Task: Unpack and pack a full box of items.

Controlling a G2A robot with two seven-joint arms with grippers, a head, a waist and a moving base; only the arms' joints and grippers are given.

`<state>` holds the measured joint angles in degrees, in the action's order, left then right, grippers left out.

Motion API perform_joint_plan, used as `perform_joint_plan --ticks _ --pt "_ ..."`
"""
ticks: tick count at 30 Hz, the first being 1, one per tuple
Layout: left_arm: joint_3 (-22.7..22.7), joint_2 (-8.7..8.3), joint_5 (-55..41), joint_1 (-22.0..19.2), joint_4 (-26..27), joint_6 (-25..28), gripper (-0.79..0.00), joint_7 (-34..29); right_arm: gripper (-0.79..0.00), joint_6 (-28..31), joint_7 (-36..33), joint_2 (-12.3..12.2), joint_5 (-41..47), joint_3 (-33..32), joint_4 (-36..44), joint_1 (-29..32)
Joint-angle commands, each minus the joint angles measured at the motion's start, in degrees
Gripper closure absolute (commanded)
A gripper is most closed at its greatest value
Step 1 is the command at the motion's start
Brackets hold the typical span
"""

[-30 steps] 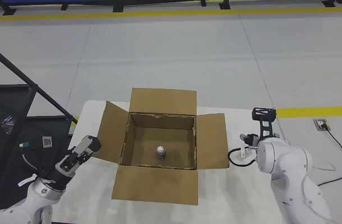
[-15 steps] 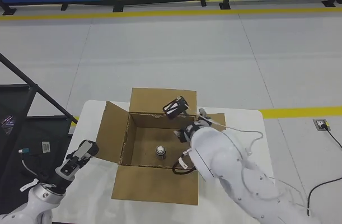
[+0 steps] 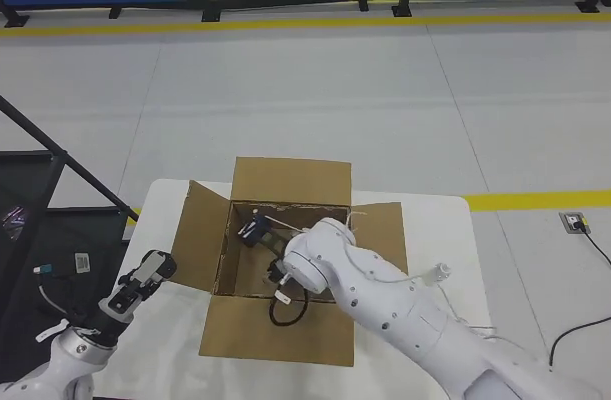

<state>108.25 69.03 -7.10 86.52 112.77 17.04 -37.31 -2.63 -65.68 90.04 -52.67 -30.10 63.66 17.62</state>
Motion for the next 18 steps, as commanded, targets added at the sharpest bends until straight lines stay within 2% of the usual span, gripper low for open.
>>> perform_joint_plan --ticks 1,2,8,10,13,17,18 --pt "0.00 0.00 0.00 0.00 0.00 0.00 -0.785 0.00 -0.785 -1.40 1.22 0.87 0.31 0.64 -2.83 0.01" --pt "0.00 0.00 0.00 0.00 0.00 0.00 -0.785 0.00 -0.785 -1.88 1.83 1.31 0.60 0.82 -4.29 -0.01" --pt "0.00 0.00 0.00 0.00 0.00 0.00 -0.785 0.00 -0.576 -3.26 3.66 3.42 1.62 1.53 -10.06 -0.22" --pt "0.00 0.00 0.00 0.00 0.00 0.00 -0.785 0.00 -0.403 -2.89 4.38 3.91 1.97 1.53 -11.46 -0.15" --pt "0.00 0.00 0.00 0.00 0.00 0.00 -0.785 0.00 -0.326 -2.47 5.01 4.61 2.32 1.52 -13.44 -0.14" --pt "0.00 0.00 0.00 0.00 0.00 0.00 -0.785 0.00 0.000 -2.49 5.29 5.47 1.93 1.59 -14.91 -0.53" --pt "0.00 0.00 0.00 0.00 0.00 0.00 -0.785 0.00 0.000 -2.62 5.41 5.60 1.60 1.52 -14.64 -0.68"
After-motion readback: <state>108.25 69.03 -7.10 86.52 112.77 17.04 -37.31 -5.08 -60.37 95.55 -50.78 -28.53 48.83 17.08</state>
